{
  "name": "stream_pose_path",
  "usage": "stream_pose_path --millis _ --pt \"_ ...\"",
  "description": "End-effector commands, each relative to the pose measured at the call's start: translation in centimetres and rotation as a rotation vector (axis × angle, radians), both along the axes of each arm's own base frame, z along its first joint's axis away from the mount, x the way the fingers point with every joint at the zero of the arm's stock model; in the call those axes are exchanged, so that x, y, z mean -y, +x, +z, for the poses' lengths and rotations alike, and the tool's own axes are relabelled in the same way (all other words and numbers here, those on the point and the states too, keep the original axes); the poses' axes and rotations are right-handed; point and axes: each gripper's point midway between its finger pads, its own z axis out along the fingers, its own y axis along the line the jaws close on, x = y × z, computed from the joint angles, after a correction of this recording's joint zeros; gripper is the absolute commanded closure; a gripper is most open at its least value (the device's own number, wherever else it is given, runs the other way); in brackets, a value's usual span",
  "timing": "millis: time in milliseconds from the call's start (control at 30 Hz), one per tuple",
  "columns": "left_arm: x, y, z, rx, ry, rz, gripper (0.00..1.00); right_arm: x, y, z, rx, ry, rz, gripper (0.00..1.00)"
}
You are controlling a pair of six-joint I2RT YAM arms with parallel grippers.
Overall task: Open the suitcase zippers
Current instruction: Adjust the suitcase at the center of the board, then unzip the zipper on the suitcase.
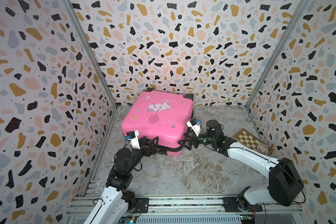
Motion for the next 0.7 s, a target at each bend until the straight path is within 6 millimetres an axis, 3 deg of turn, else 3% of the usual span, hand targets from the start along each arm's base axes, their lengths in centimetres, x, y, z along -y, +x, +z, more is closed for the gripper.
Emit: stream_pose_path --millis 0,133,200,367,433,567,667 --pt "-0.6 0.1 0.2 0.027 0.026 0.038 0.01 -1.6 -1.7 1.1 0.082 -0.008 0.086 0.05" --pt "-0.5 0.2 0.0 0.023 0.034 0.036 0.01 0.8 -2.1 0.3 0.150 -0.024 0.016 0.05" --pt "-0.5 0.3 0.0 0.021 0.034 0.036 0.01 1.9 -2.5 -0.4 0.202 -0.025 -0.005 0.12" --pt "-0.3 0.4 -0.2 0.015 0.035 0.028 0.01 3.6 -2.9 -4.3 0.295 -0.027 -0.059 0.25" --pt "-0.3 0.5 -0.4 0.012 0.037 0.029 0.01 3.3 -2.9 -5.3 0.268 -0.037 -0.013 0.27" --pt "-0.1 0.8 -0.7 0.002 0.038 0.023 0.01 2.1 -2.9 -6.9 0.235 -0.009 0.062 0.47" --pt "0.0 0.9 -0.9 -0.004 0.040 0.016 0.01 1.2 -2.9 -8.0 0.212 0.023 0.096 0.49"
